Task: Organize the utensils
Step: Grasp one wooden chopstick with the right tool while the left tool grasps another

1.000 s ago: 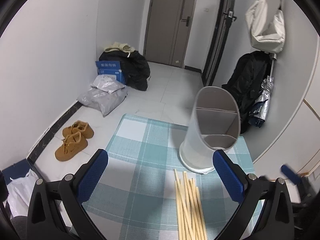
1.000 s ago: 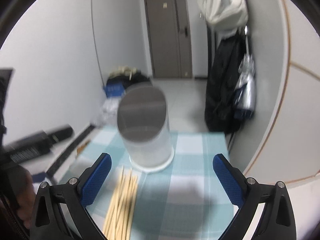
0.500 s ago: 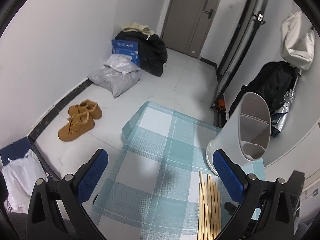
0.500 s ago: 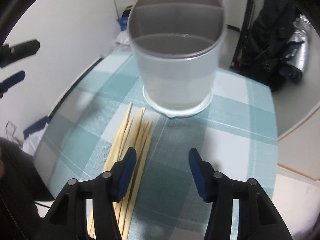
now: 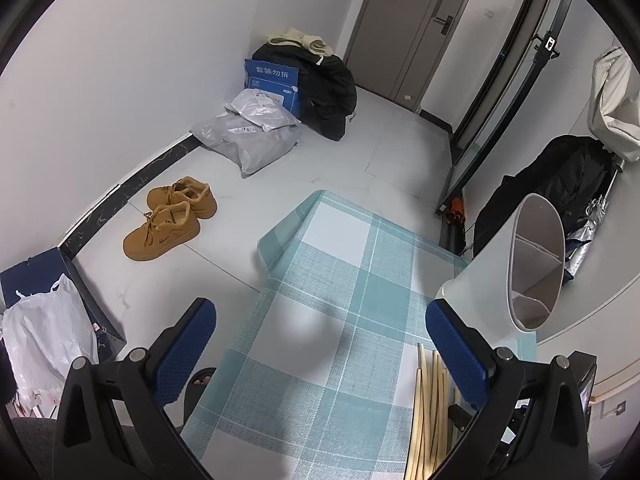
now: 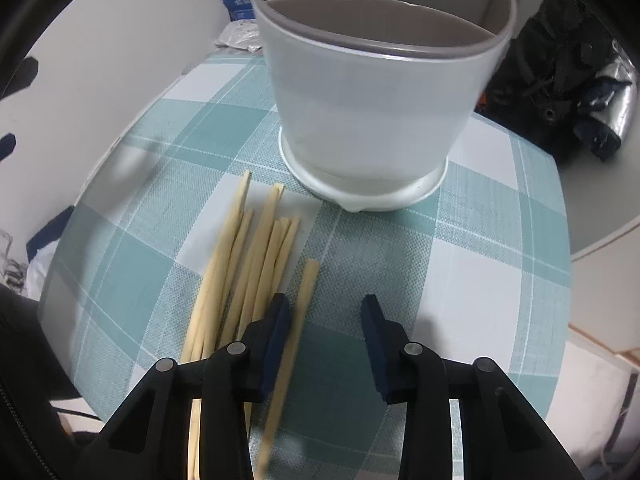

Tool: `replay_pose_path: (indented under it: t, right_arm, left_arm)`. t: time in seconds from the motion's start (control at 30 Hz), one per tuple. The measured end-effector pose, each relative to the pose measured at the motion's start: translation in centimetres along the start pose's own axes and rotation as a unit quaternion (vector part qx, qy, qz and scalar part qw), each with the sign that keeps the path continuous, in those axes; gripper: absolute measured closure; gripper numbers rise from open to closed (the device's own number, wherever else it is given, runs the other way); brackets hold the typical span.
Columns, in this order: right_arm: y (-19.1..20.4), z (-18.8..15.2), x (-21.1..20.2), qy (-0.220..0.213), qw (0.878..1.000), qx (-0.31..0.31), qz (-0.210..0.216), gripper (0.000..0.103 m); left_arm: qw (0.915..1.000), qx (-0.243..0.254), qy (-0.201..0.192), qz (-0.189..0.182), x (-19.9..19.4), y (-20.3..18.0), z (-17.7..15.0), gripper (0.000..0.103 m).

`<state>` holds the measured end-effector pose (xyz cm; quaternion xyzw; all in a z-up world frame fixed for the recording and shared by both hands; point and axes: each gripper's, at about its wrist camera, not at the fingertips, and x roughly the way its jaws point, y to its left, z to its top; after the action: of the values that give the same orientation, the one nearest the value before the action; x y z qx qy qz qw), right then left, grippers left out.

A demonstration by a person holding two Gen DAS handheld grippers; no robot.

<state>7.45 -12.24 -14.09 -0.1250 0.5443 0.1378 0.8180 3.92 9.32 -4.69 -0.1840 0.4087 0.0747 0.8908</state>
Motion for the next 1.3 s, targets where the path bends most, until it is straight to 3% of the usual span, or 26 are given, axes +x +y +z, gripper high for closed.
replay_pose_path:
  t: [0.17, 0.23, 0.3, 0.5, 0.57, 0.77, 0.9, 0.93, 1.1, 1.3]
  right_arm:
    - [0.3, 1.4, 0.0, -0.012, 1.000, -0.007, 0.012, 0.076]
    - [0.2, 2.0, 0.0, -0.015, 1.000, -0.008, 0.017, 0.087]
    - [-0.3, 2.8, -0.2, -0.017, 0.999, 0.001, 0.035, 0.097]
    - [-4.6, 3.3, -2.3, -0.061, 0.991, 0.082, 0.082, 0.098]
    - [-6.4, 3.2, -3.7, -0.088, 0.983, 0.123, 0.107, 0.098]
    - [-9.0, 1.0, -5.6, -0.163, 0.953, 0.206, 0.154, 0.098]
    - [-10.9, -1.8, -5.3, -0.187, 0.934, 0.248, 0.179, 0.098]
    - [-11.8, -2.5, -6.9, -0.191, 0.928, 0.260, 0.187, 0.098]
    - [-12.5, -3.0, -8.2, -0.213, 0.914, 0.283, 0.200, 0.098]
    - [-13.4, -3.8, -8.1, -0.229, 0.907, 0.288, 0.203, 0.098]
  left_arm:
    - [0.9997, 0.022, 0.003, 0.011, 0.3, 0.1, -0.1, 0.001]
    - [0.9994, 0.029, 0.014, 0.012, 0.7, 0.1, -0.5, 0.001]
    - [0.9984, 0.042, 0.038, 0.006, 1.4, -0.1, -1.1, 0.001]
    - [0.9874, 0.093, 0.126, -0.023, 3.8, -2.2, -4.0, 0.001]
    - [0.9818, 0.115, 0.148, -0.030, 4.3, -3.3, -5.2, 0.001]
    - [0.9664, 0.180, 0.184, -0.006, 5.1, -5.9, -8.4, 0.001]
    - [0.9602, 0.197, 0.197, 0.020, 5.5, -6.3, -9.4, 0.001]
    - [0.9589, 0.200, 0.200, 0.028, 5.6, -6.2, -9.5, 0.001]
    - [0.9616, 0.178, 0.207, 0.031, 5.6, -5.4, -9.1, 0.001]
    - [0.9622, 0.178, 0.200, 0.050, 6.1, -5.4, -9.3, 0.001]
